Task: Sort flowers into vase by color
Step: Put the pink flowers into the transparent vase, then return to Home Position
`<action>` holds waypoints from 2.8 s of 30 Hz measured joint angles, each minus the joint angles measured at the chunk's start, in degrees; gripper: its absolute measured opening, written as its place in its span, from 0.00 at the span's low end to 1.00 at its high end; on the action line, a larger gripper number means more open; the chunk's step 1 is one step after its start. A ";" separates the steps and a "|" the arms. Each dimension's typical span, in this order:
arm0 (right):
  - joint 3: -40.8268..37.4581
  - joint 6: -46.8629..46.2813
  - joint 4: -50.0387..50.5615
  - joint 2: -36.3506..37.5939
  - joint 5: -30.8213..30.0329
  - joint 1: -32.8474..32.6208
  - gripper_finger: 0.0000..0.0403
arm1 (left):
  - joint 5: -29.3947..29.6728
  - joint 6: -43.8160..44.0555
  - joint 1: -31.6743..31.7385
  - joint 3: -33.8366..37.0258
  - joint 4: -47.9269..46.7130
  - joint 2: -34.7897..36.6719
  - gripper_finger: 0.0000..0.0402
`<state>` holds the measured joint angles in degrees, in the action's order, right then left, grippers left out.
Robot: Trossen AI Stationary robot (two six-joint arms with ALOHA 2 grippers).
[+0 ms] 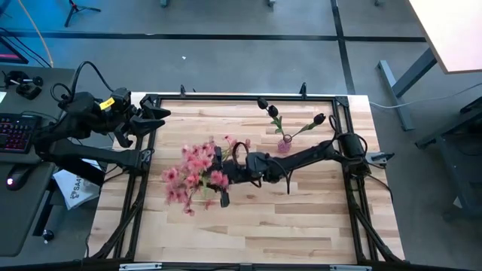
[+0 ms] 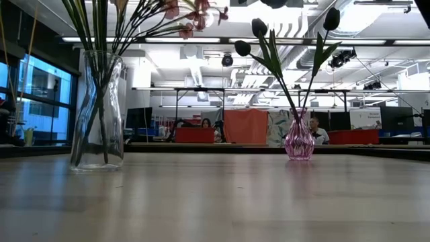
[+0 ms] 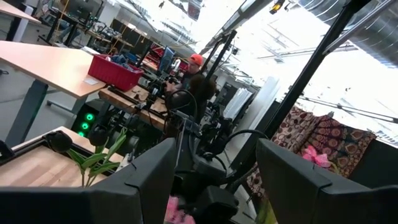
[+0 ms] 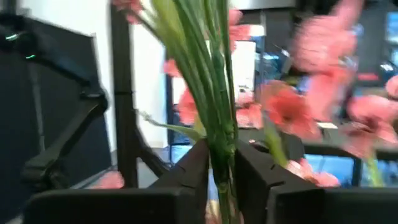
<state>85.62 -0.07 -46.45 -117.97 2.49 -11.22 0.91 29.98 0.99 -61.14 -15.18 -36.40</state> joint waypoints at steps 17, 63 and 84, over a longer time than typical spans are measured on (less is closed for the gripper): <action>0.00 -0.04 31.78 12.34 -2.90 -0.05 0.70 | -0.26 0.01 0.00 0.00 0.00 0.09 0.53; 0.02 -21.20 97.59 46.62 0.48 -0.85 0.01 | 14.27 -17.19 2.43 38.45 17.24 22.54 0.03; 0.02 -34.88 97.98 48.76 -12.81 -9.58 0.00 | 5.67 -3.05 2.27 60.41 29.74 36.09 0.00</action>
<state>85.65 -34.94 51.53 -69.21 -10.32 -20.80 6.58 26.93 3.27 -0.73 14.56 -0.32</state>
